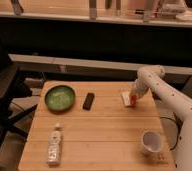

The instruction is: Place the pepper on the white sponge

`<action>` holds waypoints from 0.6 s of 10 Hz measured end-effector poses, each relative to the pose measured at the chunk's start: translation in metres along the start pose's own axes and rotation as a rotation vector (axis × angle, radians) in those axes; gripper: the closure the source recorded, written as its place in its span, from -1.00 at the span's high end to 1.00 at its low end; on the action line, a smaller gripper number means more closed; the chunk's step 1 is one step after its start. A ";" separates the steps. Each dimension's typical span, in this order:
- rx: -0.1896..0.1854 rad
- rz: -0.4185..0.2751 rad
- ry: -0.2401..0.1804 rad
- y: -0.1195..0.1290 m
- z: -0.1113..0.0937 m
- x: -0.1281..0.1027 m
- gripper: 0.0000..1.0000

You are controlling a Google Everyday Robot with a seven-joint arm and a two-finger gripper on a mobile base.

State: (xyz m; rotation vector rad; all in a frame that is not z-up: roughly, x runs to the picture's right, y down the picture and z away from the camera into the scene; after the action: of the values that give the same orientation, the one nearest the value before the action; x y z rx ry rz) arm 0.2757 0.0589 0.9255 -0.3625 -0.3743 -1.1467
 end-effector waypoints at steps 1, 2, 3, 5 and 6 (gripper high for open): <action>0.001 0.000 0.001 0.000 0.000 0.000 -0.30; 0.001 -0.001 0.001 0.000 0.000 0.000 -0.18; 0.001 -0.001 0.000 0.000 0.000 0.000 -0.16; 0.002 -0.001 0.000 0.000 0.000 0.000 -0.05; 0.002 -0.001 0.000 0.001 0.000 0.000 -0.05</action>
State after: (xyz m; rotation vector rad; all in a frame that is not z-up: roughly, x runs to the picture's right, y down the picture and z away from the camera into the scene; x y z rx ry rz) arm 0.2761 0.0593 0.9252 -0.3603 -0.3755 -1.1475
